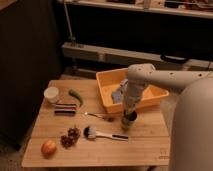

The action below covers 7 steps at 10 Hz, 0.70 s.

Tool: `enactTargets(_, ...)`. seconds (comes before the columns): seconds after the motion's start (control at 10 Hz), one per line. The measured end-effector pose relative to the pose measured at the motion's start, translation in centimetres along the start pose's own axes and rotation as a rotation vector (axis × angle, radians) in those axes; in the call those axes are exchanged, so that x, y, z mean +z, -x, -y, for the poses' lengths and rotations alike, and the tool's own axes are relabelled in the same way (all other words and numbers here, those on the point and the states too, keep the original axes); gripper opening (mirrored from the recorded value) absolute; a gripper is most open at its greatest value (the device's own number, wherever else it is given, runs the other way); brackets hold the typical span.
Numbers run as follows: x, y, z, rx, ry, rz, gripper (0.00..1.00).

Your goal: Stack cups on top of each other

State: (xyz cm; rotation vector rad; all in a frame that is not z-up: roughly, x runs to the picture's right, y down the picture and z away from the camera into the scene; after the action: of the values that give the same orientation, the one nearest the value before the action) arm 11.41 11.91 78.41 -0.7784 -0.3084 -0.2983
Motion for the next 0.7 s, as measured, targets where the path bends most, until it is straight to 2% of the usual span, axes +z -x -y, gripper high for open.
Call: enactTargets(0.7,0.76,-0.56,0.29,0.019,0.038,0.003,0.0)
